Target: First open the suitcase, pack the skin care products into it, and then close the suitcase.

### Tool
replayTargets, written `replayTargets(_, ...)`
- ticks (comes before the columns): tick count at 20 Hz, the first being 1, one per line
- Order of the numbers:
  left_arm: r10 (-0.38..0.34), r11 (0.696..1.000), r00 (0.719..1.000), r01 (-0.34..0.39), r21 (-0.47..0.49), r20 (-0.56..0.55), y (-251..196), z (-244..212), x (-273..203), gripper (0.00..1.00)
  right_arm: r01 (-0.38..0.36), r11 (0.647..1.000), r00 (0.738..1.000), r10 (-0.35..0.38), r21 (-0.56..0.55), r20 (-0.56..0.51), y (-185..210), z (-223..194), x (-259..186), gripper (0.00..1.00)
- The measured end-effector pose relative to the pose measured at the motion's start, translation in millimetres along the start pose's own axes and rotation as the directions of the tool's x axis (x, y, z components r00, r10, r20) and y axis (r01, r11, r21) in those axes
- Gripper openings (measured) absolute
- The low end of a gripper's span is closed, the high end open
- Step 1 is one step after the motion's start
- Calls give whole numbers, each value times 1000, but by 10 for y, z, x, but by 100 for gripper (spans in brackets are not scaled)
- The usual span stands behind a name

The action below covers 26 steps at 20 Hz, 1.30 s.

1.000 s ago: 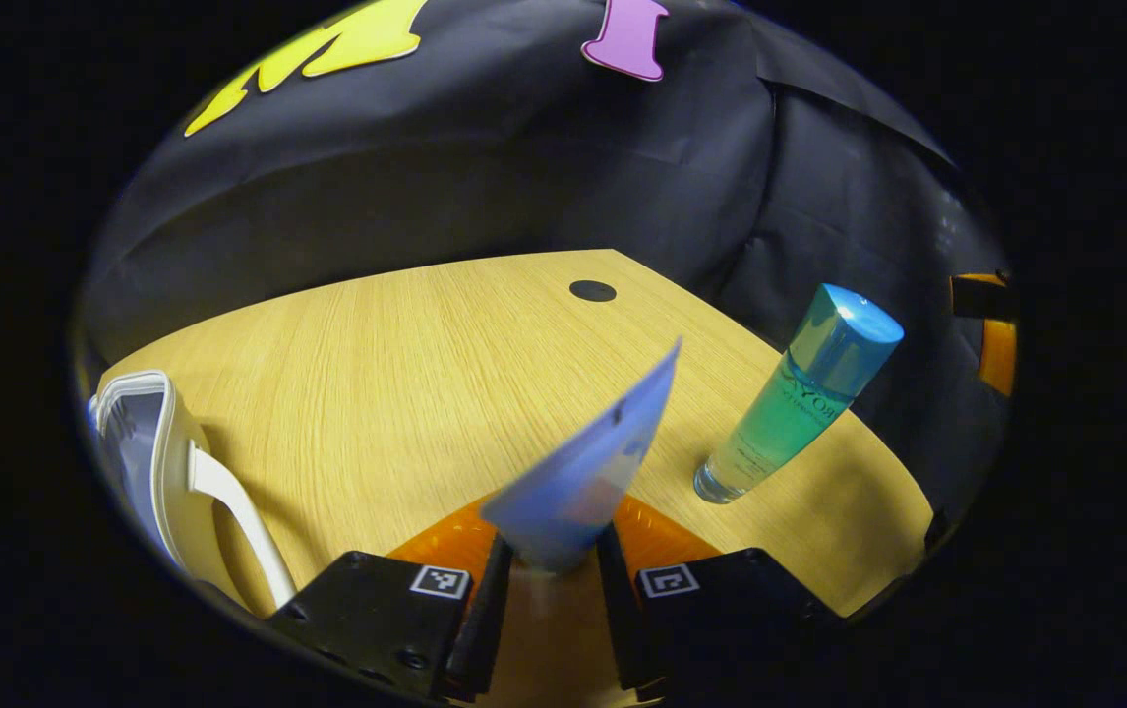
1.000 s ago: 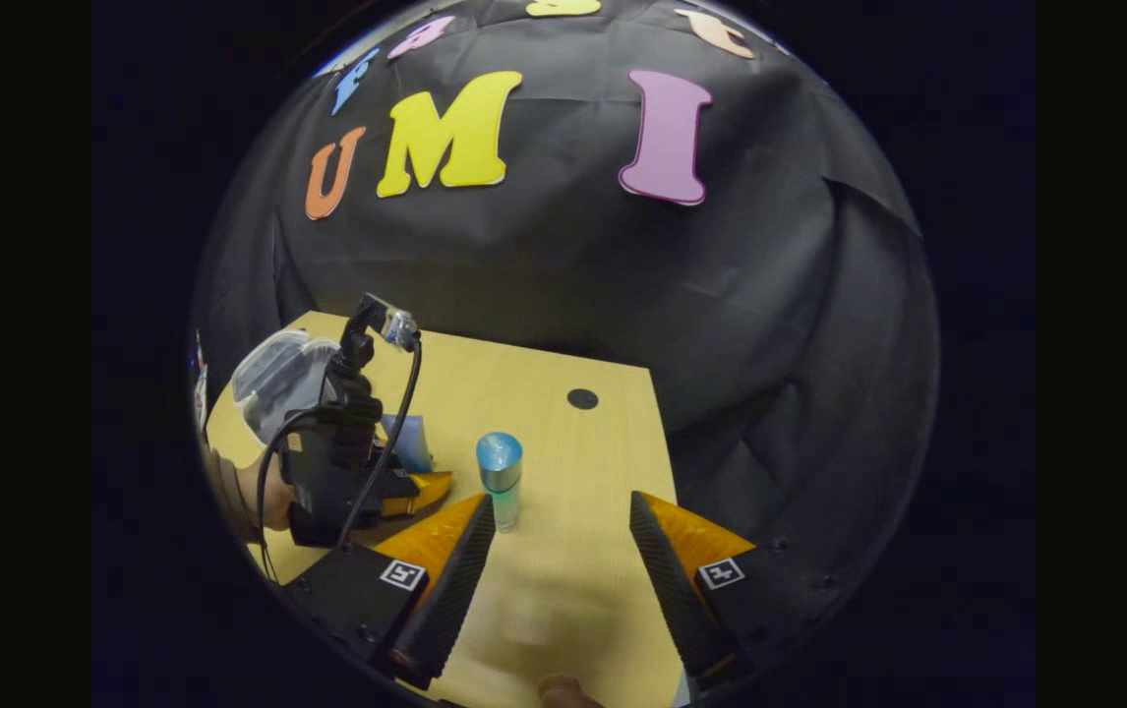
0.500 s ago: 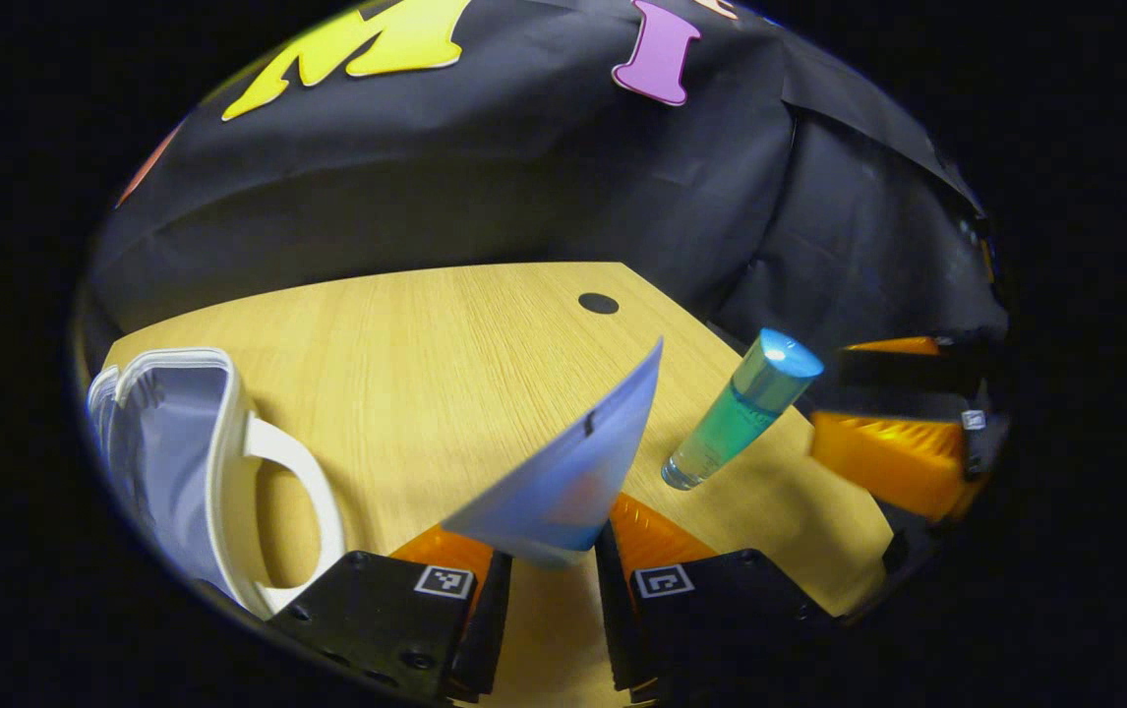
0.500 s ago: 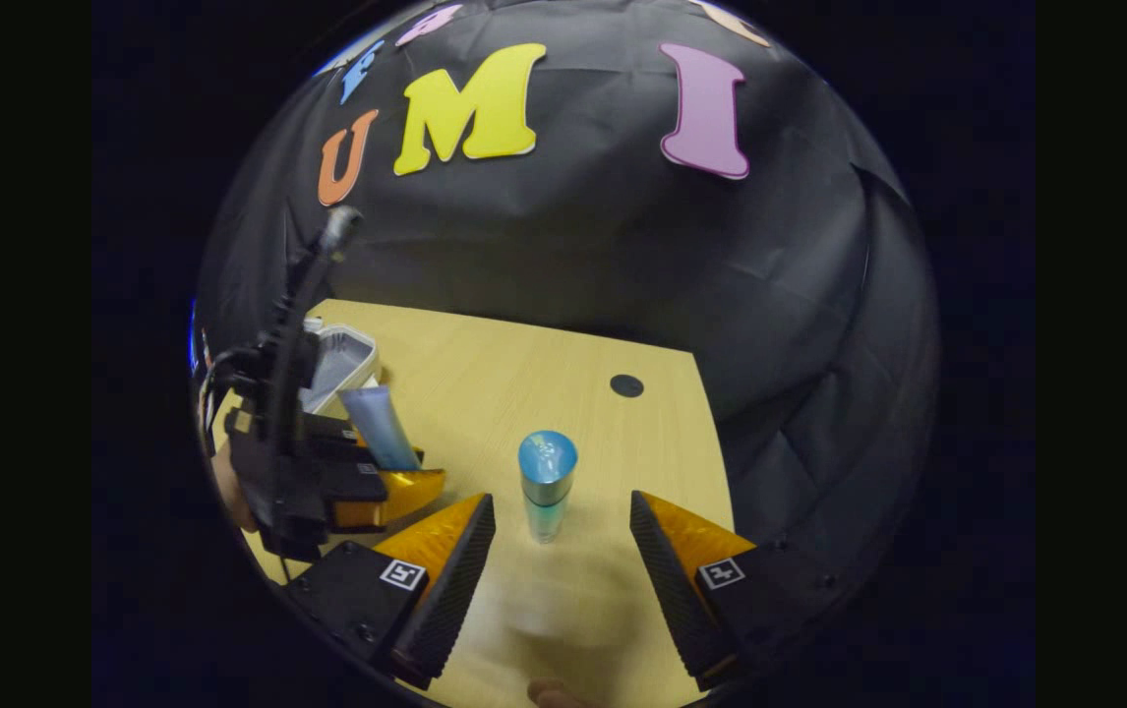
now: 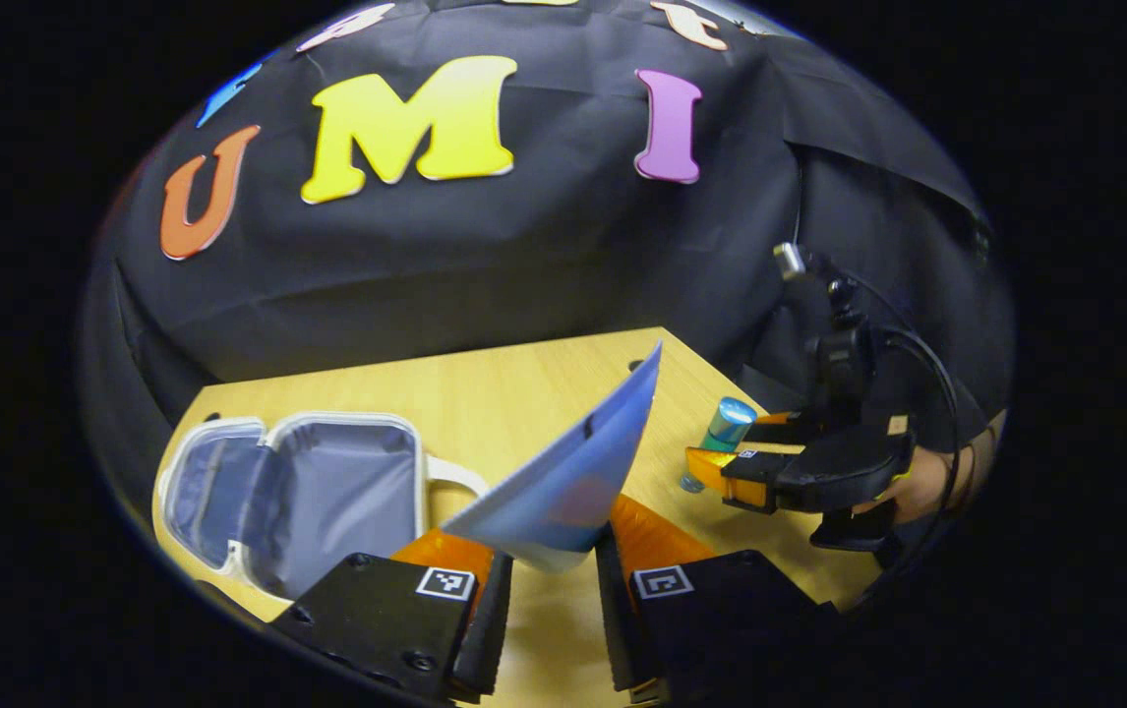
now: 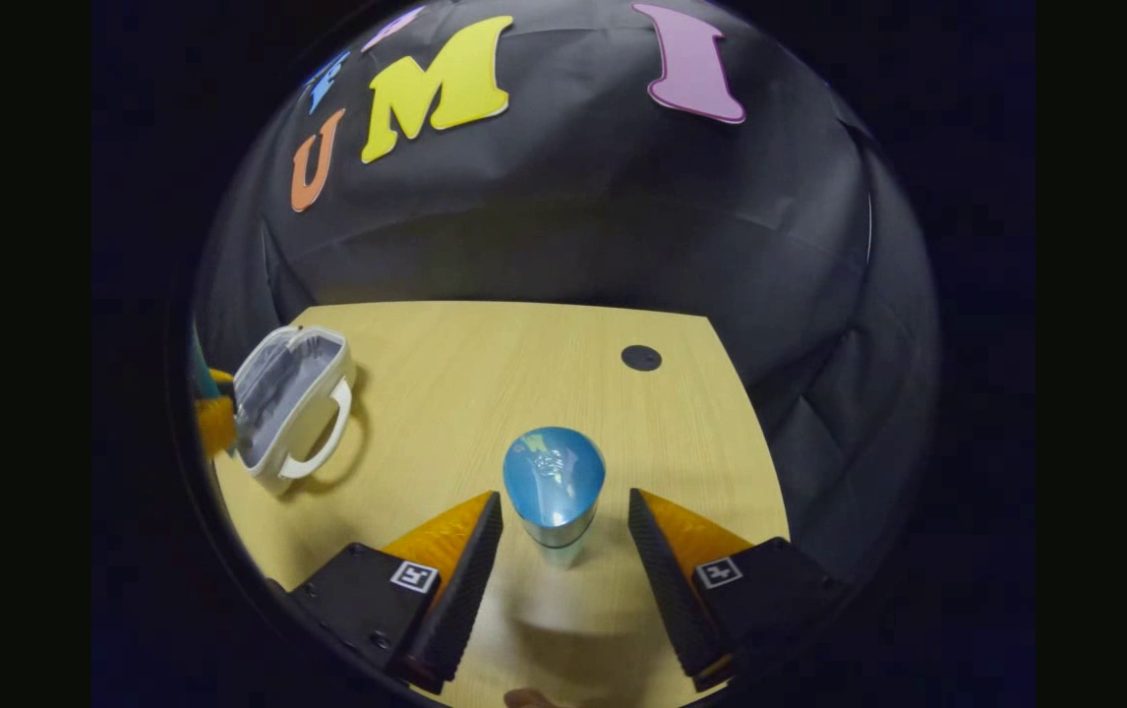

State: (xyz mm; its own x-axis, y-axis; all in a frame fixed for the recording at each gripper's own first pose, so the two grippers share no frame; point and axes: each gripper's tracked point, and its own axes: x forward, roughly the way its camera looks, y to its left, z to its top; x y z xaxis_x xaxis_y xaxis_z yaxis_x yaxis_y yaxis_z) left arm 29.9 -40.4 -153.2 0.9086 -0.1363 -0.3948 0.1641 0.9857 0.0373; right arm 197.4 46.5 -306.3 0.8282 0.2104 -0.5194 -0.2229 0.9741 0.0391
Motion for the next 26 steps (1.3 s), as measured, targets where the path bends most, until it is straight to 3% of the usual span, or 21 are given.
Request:
replayTargets(1,28,999,999,-28,-17,33,103,133,-146,45,4,1000,1000,-4,5,1,2,-4,43,66)
replayTargets(4,107,993,989,-102,-56,99,410,427,-611,44,48,999,999,-48,0,12,-4,-23,134,60)
replayTargets(6,140,990,984,-134,-52,114,674,508,-804,44,86,996,996,-86,13,18,-23,-22,135,40)
replayTargets(8,162,987,981,-159,-40,110,918,525,-934,44,107,994,994,-107,24,18,10,-36,121,35)
replayTargets(15,234,970,967,-225,-97,98,1835,443,-1121,45,160,985,987,-160,66,-7,265,-82,-430,35)
replayTargets(16,270,959,958,-259,-113,94,2015,393,-1092,51,157,986,988,-157,63,-4,349,-80,-548,34)
replayTargets(17,271,956,959,-258,-136,87,2139,344,-1016,43,154,987,988,-154,55,2,438,-58,-668,34)
replayTargets(21,218,957,976,-208,-199,25,2331,84,-574,42,130,987,991,-131,99,4,808,-44,-1083,34)
replayTargets(23,170,969,985,-171,-180,-25,2295,-116,-329,41,119,986,993,-119,114,-11,1004,-105,-1214,35)
replayTargets(25,147,976,983,-162,-144,-111,2290,-366,-122,47,119,989,993,-118,87,-21,1136,-166,-1281,32)
replayTargets(26,143,978,975,-165,-129,-168,2284,-536,-9,41,127,989,992,-125,79,-28,1182,-197,-1314,34)
